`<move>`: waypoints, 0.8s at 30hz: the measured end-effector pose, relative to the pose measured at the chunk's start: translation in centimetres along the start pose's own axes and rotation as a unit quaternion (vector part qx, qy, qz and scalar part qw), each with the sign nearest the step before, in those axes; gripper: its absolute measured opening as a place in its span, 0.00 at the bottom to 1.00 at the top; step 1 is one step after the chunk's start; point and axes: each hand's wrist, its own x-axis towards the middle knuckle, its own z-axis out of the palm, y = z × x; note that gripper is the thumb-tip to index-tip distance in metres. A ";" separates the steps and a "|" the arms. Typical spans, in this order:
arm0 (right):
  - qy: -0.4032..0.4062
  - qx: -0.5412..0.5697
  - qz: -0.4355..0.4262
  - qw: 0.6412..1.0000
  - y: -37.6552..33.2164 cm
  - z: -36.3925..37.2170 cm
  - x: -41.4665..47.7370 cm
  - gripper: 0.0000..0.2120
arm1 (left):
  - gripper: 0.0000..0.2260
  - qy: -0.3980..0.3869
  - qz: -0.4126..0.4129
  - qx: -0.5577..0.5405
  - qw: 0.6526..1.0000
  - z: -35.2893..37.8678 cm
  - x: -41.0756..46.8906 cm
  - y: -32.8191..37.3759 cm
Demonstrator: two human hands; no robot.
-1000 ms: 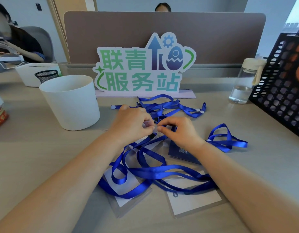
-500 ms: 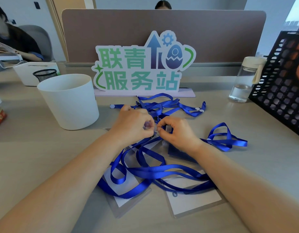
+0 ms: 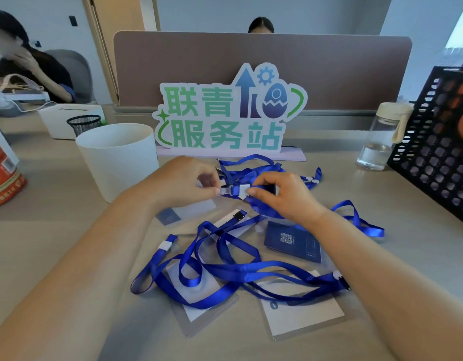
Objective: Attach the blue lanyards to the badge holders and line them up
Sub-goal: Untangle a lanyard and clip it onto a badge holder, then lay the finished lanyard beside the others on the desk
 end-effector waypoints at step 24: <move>-0.005 0.063 -0.082 0.995 -12.3 3.7 6.8 0.27 | 0.13 0.107 -0.211 -0.061 0.970 -6.7 -14.8 -8.8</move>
